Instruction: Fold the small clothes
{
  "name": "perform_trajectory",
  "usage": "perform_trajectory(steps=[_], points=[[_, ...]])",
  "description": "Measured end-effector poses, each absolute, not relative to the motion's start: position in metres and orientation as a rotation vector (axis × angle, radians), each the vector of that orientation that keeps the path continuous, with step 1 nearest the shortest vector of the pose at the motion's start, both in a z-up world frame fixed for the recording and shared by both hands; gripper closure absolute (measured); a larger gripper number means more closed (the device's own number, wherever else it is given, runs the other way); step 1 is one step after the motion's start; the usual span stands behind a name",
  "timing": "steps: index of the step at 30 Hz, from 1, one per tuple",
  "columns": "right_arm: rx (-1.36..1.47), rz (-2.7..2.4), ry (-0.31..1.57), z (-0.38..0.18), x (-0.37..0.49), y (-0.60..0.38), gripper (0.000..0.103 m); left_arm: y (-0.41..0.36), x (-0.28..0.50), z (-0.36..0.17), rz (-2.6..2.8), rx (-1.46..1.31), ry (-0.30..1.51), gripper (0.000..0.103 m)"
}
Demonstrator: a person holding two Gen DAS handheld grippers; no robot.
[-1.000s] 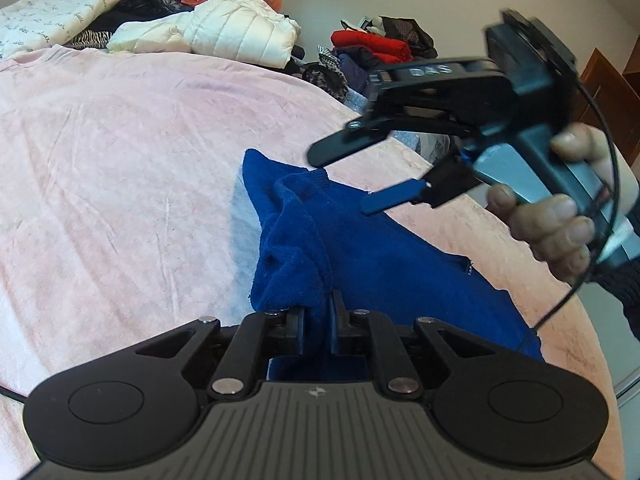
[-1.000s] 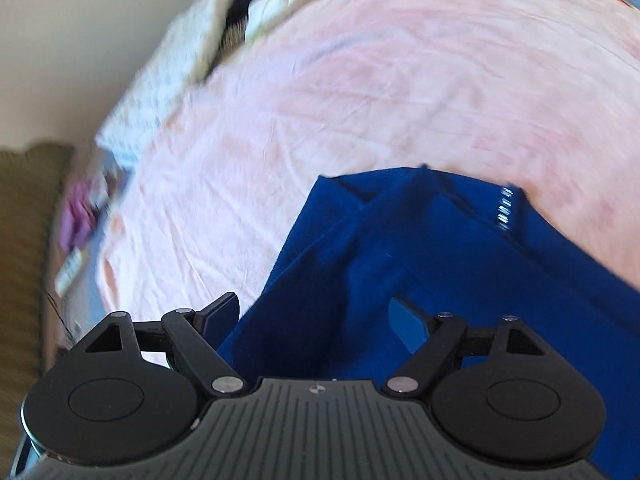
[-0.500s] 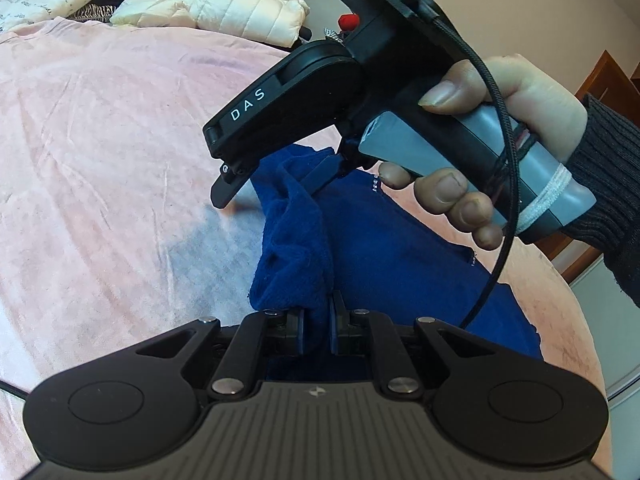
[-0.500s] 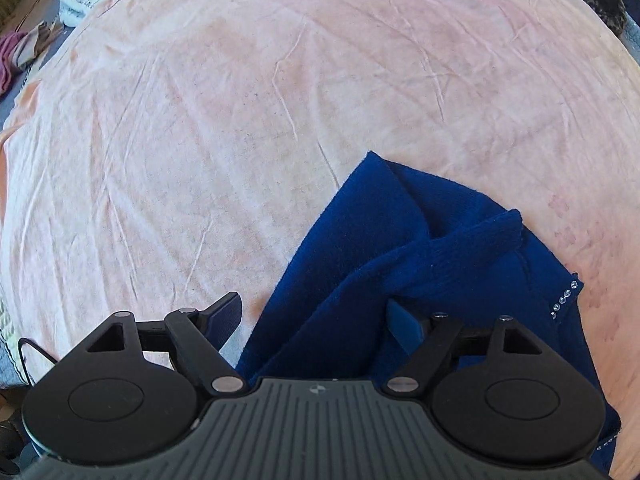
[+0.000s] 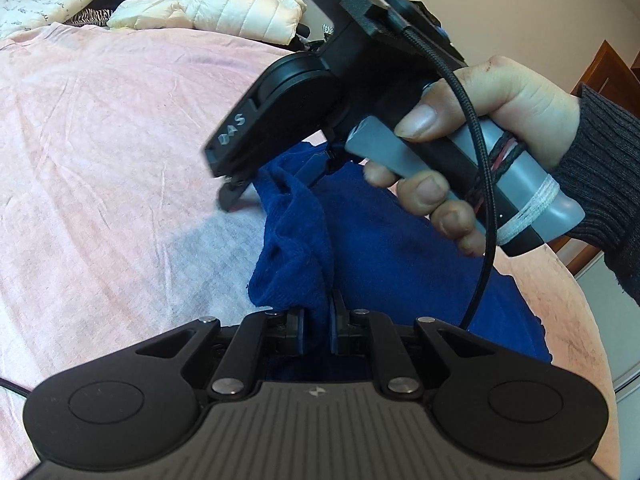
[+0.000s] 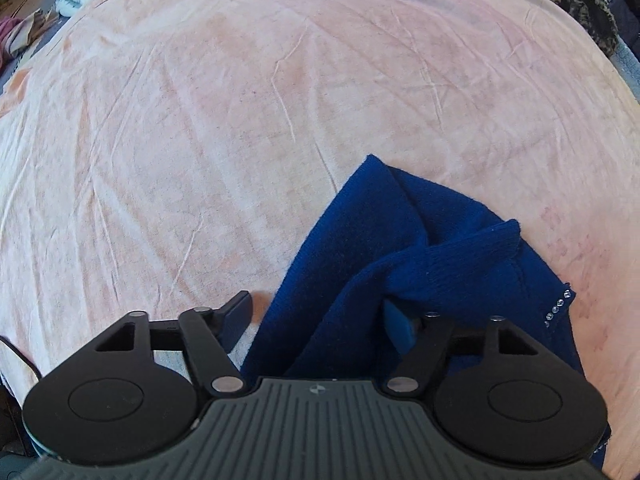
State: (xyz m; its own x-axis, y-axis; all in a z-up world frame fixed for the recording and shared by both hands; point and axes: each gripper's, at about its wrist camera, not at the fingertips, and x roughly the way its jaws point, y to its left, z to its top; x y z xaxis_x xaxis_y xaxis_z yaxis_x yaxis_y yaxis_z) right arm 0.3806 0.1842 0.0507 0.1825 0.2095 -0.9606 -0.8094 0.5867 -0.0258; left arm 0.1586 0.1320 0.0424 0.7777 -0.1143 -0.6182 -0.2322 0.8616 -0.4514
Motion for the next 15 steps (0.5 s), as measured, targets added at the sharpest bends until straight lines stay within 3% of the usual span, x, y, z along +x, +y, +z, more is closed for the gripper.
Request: perform_trajectory(steps=[2,5,15], points=[[-0.592,0.772,1.180,0.058,0.392,0.175,0.075,0.130,0.160,0.043,0.068,-0.536,0.687,0.092],[-0.540,0.777,1.191,0.060,0.401,0.164,0.088,0.126,0.161,0.045,0.060,-0.529,0.686,0.092],[-0.500,0.787,1.173,0.058,0.396,0.159,0.088,0.123,0.168,0.043,0.072,-0.514,0.704,0.092]])
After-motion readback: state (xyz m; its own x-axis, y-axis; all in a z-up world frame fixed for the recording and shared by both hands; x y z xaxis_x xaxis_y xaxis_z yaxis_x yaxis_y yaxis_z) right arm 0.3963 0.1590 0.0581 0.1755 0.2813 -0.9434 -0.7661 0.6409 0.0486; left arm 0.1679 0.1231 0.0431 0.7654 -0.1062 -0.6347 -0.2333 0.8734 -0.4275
